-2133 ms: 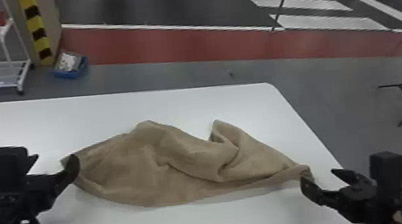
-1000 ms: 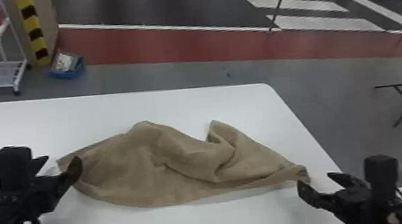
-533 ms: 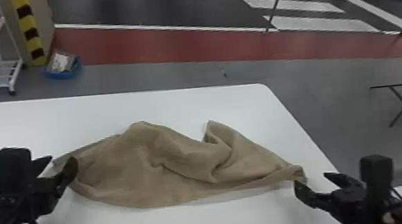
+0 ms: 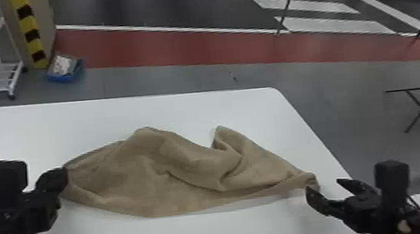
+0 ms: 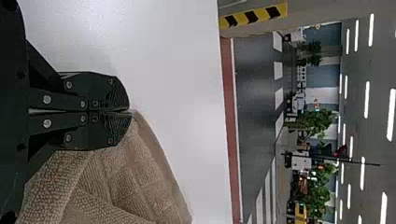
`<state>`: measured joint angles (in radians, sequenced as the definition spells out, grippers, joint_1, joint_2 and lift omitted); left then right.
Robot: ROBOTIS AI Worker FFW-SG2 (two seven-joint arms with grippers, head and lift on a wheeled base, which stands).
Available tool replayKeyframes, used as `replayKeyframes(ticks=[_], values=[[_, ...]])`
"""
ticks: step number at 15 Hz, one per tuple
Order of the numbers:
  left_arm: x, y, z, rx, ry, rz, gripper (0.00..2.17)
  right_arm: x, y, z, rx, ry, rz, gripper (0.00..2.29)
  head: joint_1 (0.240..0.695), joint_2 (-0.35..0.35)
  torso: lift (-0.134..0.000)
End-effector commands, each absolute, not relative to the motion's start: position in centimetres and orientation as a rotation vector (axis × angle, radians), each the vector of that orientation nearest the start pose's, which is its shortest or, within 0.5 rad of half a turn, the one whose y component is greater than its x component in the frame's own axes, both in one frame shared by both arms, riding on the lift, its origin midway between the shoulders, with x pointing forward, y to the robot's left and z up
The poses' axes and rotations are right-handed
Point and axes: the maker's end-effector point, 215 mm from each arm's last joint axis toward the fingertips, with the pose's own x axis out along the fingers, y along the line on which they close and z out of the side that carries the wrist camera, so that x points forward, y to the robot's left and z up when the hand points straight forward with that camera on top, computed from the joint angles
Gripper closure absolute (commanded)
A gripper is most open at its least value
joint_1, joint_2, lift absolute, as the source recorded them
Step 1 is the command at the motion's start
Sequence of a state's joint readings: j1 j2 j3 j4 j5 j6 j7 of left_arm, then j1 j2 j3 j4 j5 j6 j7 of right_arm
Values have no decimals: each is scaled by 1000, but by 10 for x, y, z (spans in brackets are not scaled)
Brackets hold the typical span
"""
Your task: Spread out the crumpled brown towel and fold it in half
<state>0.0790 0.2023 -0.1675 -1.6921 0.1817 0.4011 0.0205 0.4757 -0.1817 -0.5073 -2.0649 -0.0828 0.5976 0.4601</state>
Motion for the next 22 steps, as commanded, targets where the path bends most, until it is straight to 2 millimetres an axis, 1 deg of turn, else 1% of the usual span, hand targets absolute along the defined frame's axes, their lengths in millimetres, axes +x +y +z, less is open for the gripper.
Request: replayKeyframes(ticks=[1, 2, 4, 5, 6, 7, 8, 9, 11, 13, 19, 20, 22], values=[[540, 190, -430, 29, 352, -171, 1335, 389, -443, -427, -69, 532, 9, 97, 695, -292, -128], [536, 196, -419, 6, 333, -161, 1335, 390, -442, -424, -71, 524, 10, 97, 695, -292, -128], [532, 191, -398, -3, 301, -170, 1335, 391, -442, -422, -72, 519, 11, 97, 695, -292, -128], [529, 197, -391, -1, 289, -164, 1335, 389, -443, -423, -73, 523, 9, 97, 695, -292, -128], [527, 195, -384, -3, 281, -168, 1335, 388, -444, -422, -75, 524, 6, 97, 695, -293, -128], [522, 197, -384, 0, 293, -167, 1335, 387, -448, -421, -79, 525, 2, 97, 695, -293, -128], [520, 199, -379, -1, 286, -164, 1335, 385, -450, -422, -84, 527, -1, 97, 695, -294, -128], [516, 207, -377, 6, 283, -154, 1335, 384, -452, -422, -85, 529, -4, 97, 695, -296, -128], [513, 207, -377, 8, 287, -155, 1335, 381, -456, -429, -90, 543, -5, 140, 695, -299, -128], [510, 208, -382, 12, 299, -154, 1335, 383, -459, -432, -97, 524, 0, 194, 695, -301, -128], [509, 209, -383, 17, 302, -150, 1335, 392, -464, -449, -92, 503, 2, 238, 695, -307, -128], [509, 210, -383, 20, 302, -149, 1335, 393, -464, -452, -85, 505, 5, 319, 695, -307, -128], [509, 210, -382, 21, 300, -149, 1335, 398, -460, -451, -90, 488, 19, 353, 695, -307, -128]])
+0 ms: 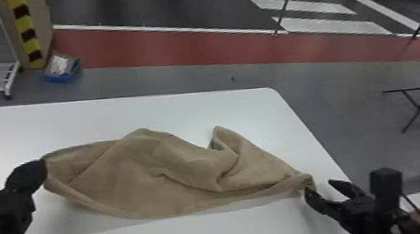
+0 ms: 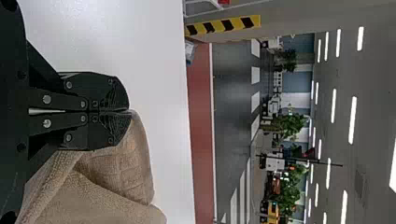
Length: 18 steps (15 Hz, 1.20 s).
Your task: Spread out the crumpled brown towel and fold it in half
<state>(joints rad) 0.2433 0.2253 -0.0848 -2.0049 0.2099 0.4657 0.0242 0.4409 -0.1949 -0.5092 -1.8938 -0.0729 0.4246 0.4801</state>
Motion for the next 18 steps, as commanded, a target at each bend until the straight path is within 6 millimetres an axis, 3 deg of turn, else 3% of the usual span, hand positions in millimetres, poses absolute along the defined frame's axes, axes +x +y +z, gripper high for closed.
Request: replayKeyframes(ticks=[1, 8, 10, 12, 14, 18], values=[[509, 210, -382, 23, 300, -148, 1335, 400, -458, -451, -93, 487, 22, 427, 695, -306, -128], [514, 212, -380, 30, 295, -145, 1335, 407, -453, -466, -120, 523, 40, 478, 695, -289, -128], [517, 212, -376, 32, 287, -145, 1335, 408, -452, -466, -119, 524, 48, 859, 695, -286, -128], [518, 211, -376, 30, 286, -145, 1335, 410, -450, -462, -115, 518, 61, 1403, 695, -283, -128], [516, 211, -374, 24, 287, -143, 1335, 412, -445, -451, -112, 497, 77, 1659, 695, -280, -128], [506, 200, -325, 38, 248, -149, 1352, 421, -431, -394, -158, 416, 97, 1663, 695, -274, -128]])
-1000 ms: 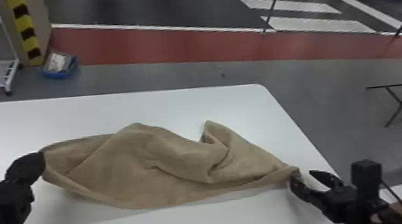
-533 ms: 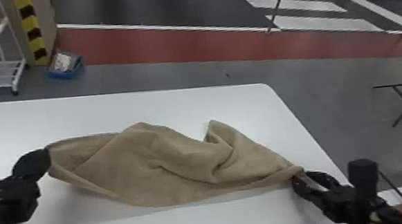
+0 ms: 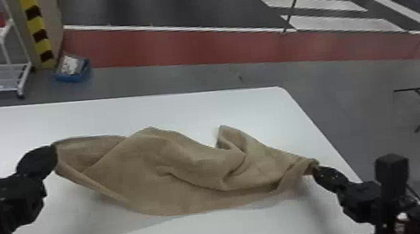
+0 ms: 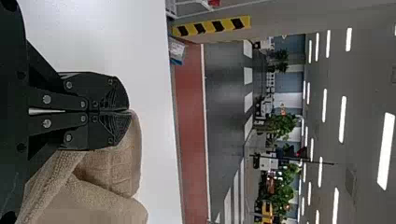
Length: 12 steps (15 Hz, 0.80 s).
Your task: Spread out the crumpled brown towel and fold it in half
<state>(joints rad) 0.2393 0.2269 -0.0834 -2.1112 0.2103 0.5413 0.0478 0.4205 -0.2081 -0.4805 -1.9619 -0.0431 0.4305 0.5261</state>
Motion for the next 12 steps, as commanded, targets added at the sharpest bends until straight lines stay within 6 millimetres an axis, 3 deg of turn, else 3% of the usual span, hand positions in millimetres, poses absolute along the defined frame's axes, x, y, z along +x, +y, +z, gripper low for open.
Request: replayKeyframes(ticks=[1, 4, 7, 9, 12], values=[[504, 201, -312, 50, 233, -142, 1352, 424, -430, -381, -174, 407, 96, 1663, 695, -272, -128], [491, 221, -274, 96, 200, -98, 1352, 428, -435, -342, -228, 381, 92, 1659, 695, -267, -128], [481, 242, -247, 124, 189, -43, 1352, 429, -454, -309, -274, 346, 69, 1659, 695, -255, -128], [469, 262, -241, 164, 227, -1, 1352, 427, -459, -288, -288, 315, 69, 1659, 695, -253, -128], [438, 288, -249, 219, 341, 47, 1352, 419, -459, -245, -316, 246, 64, 1659, 695, -242, -128]])
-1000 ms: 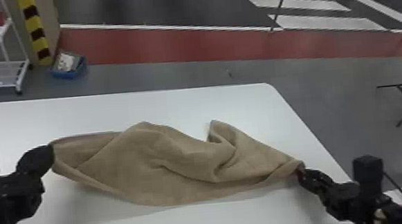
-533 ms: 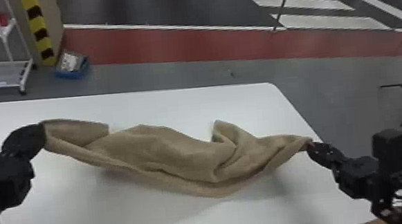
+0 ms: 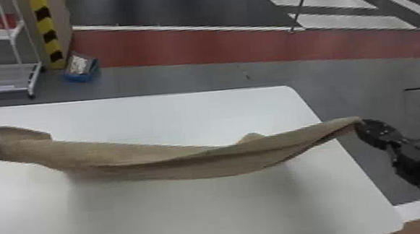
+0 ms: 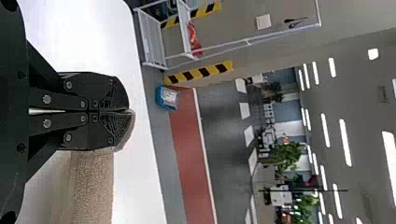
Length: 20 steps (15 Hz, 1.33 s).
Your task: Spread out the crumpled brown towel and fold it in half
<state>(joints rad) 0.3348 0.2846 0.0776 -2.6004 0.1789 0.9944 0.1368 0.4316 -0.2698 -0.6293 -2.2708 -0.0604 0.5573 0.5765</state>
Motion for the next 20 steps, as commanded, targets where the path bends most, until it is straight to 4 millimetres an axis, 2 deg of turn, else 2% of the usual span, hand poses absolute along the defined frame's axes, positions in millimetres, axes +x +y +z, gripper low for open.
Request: replayKeyframes(ticks=[1, 4, 6, 9, 12, 13, 14, 16, 17, 18, 20], values=[[426, 298, -252, 239, 377, 68, 1349, 417, -459, -228, -310, 217, 63, 1663, 695, -236, -128], [416, 307, -252, 264, 408, 93, 1349, 420, -456, -214, -298, 195, 67, 1663, 695, -214, -128], [425, 310, -254, 258, 407, 95, 1352, 434, -446, -224, -305, 203, 78, 1659, 695, -204, -128], [460, 314, -277, 231, 444, 97, 1352, 471, -435, -244, -335, 223, 88, 1659, 695, -174, -128], [517, 312, -281, 215, 411, 102, 1352, 533, -424, -262, -344, 230, 106, 1663, 695, -146, -128], [536, 314, -277, 212, 395, 107, 1349, 551, -423, -265, -353, 232, 101, 1659, 695, -137, -128], [561, 318, -265, 217, 360, 118, 1349, 575, -421, -266, -352, 222, 108, 1659, 675, -124, -128], [609, 334, -235, 227, 273, 156, 1349, 616, -414, -265, -392, 209, 111, 1659, 640, -109, -128], [634, 342, -219, 219, 230, 170, 1349, 639, -410, -258, -424, 191, 110, 1663, 620, -100, -128], [656, 349, -201, 204, 185, 179, 1349, 663, -412, -243, -449, 163, 92, 1659, 572, -80, -128], [681, 363, -170, 196, 118, 199, 1349, 695, -411, -209, -437, 102, 82, 1659, 515, -60, -128]])
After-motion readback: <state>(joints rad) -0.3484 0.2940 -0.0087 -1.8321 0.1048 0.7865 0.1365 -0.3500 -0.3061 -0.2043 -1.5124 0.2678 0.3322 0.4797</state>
